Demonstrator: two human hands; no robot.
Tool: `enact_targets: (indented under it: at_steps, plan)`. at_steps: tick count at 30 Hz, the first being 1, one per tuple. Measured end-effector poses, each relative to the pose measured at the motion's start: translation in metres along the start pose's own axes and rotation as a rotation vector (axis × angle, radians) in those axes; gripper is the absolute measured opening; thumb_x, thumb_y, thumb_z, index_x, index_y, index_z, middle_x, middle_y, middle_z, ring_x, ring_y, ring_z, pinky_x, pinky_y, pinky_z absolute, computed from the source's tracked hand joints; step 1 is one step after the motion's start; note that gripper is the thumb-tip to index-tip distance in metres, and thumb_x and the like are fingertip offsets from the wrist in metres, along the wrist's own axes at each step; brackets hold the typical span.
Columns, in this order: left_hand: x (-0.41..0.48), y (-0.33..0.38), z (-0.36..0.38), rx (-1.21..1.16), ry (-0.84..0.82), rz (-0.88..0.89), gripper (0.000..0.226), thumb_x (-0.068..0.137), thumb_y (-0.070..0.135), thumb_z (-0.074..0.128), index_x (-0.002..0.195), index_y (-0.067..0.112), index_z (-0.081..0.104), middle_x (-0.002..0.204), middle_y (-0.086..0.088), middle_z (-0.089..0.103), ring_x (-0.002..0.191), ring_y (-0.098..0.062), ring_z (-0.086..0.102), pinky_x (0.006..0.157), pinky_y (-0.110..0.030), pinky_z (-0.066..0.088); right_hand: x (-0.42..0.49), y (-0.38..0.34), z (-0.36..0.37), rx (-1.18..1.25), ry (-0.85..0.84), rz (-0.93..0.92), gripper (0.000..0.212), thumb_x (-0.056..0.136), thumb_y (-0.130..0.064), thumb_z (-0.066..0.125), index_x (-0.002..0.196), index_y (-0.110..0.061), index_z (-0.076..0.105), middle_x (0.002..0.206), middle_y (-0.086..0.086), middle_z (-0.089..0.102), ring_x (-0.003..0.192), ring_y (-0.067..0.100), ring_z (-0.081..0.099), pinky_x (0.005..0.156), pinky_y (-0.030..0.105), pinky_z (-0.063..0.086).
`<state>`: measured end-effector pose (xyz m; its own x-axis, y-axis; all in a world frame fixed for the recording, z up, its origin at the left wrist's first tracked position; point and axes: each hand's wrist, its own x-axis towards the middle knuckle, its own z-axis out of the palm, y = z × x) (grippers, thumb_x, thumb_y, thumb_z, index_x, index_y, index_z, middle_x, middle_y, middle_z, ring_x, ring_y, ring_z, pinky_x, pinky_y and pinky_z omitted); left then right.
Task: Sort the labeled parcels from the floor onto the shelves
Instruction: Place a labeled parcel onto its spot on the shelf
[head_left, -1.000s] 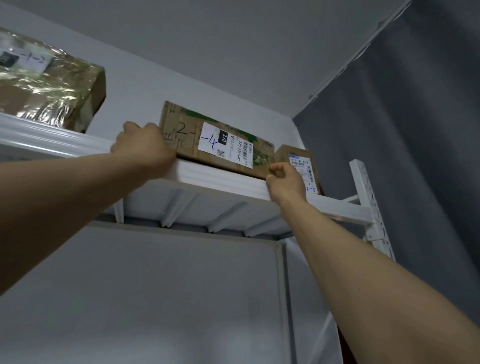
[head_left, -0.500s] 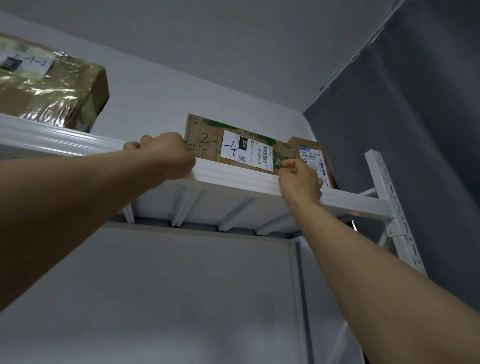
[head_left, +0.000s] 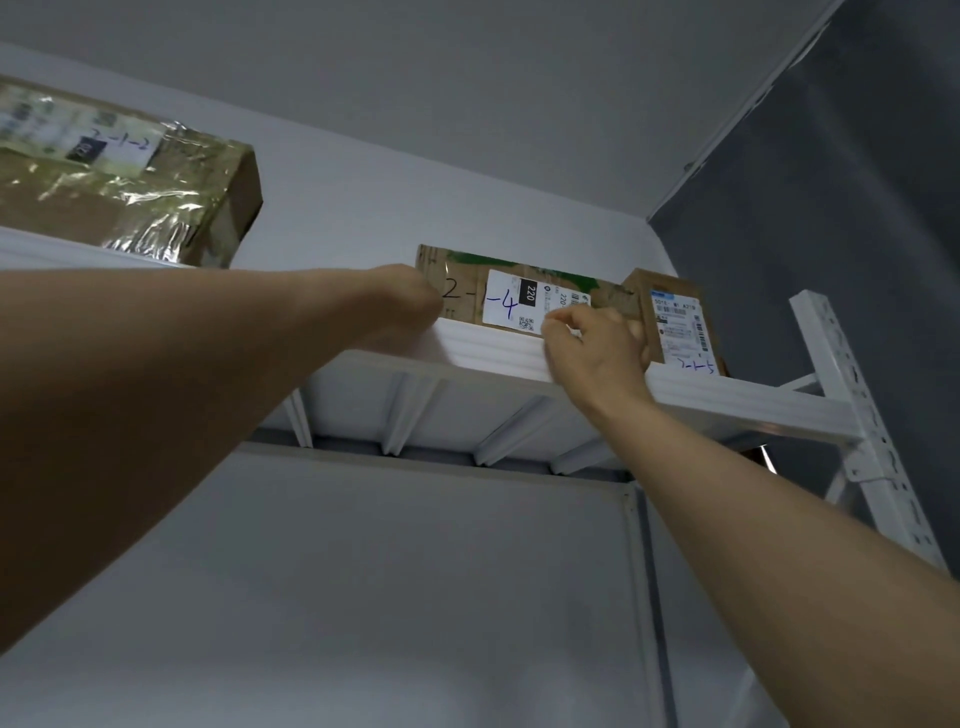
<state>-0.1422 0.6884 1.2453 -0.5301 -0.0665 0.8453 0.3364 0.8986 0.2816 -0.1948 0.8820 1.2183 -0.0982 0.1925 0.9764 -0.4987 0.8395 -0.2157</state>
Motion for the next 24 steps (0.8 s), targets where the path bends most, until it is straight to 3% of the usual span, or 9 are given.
enact_targets:
  at_steps: [6, 9, 12, 15, 18, 24]
  plan:
    - [0.003, -0.014, 0.012, 0.085, 0.083, -0.072, 0.041, 0.097, 0.024, 0.032, 0.133, 0.012, 0.046, 0.142, -0.025, 0.04, 0.131, -0.038, 0.031, 0.102, -0.042, 0.027, -0.005, -0.005, 0.001, -0.015, -0.007, -0.011, 0.03, 0.097, -0.043, 0.045, 0.111, -0.031, 0.068, 0.133, 0.004, 0.055, 0.13, 0.031, 0.036, 0.113, 0.048, 0.028]
    - [0.005, -0.024, 0.024, 0.081, 0.264, 0.102, 0.035, 0.095, 0.026, 0.037, 0.124, 0.009, 0.047, 0.129, -0.019, 0.053, 0.126, -0.035, 0.035, 0.097, -0.044, 0.028, -0.008, -0.014, 0.007, -0.005, 0.0, -0.016, 0.029, 0.098, -0.043, 0.045, 0.111, -0.029, 0.066, 0.133, 0.003, 0.056, 0.129, 0.029, 0.038, 0.11, 0.047, 0.031]
    - [-0.004, -0.037, 0.034, 0.08, 0.436, 0.32, 0.039, 0.096, 0.025, 0.04, 0.132, 0.013, 0.046, 0.128, -0.012, 0.053, 0.122, -0.032, 0.038, 0.097, -0.043, 0.028, -0.013, -0.033, 0.017, 0.035, 0.036, -0.034, 0.026, 0.098, -0.04, 0.045, 0.105, -0.025, 0.065, 0.123, 0.002, 0.061, 0.121, 0.027, 0.042, 0.102, 0.045, 0.035]
    - [-0.018, -0.051, 0.029, 0.039, 0.519, 0.525, 0.023, 0.1, 0.026, 0.037, 0.113, 0.015, 0.052, 0.106, -0.007, 0.059, 0.098, -0.028, 0.05, 0.079, -0.038, 0.036, -0.021, -0.057, 0.03, 0.082, 0.101, -0.095, 0.024, 0.098, -0.034, 0.046, 0.081, -0.02, 0.056, 0.093, 0.001, 0.061, 0.1, 0.026, 0.046, 0.085, 0.039, 0.035]
    - [-0.031, -0.072, 0.016, 0.094, 0.533, 0.656, 0.019, 0.102, 0.029, 0.038, 0.086, 0.018, 0.042, 0.074, 0.001, 0.049, 0.064, -0.024, 0.047, 0.057, -0.032, 0.028, -0.035, -0.084, 0.041, 0.146, 0.181, -0.157, 0.038, 0.098, -0.027, 0.045, 0.061, -0.024, 0.036, 0.063, -0.005, 0.045, 0.077, 0.026, 0.046, 0.072, 0.035, 0.029]
    - [-0.061, -0.138, -0.025, 0.246, 0.476, 0.739, 0.028, 0.095, 0.032, 0.042, 0.071, 0.018, 0.039, 0.052, 0.01, 0.028, 0.044, -0.022, 0.032, 0.048, -0.028, 0.019, -0.079, -0.15, 0.062, 0.225, 0.143, -0.161, 0.045, 0.097, -0.03, 0.047, 0.055, -0.019, 0.039, 0.052, -0.004, 0.039, 0.051, 0.014, 0.034, 0.054, 0.03, 0.026]
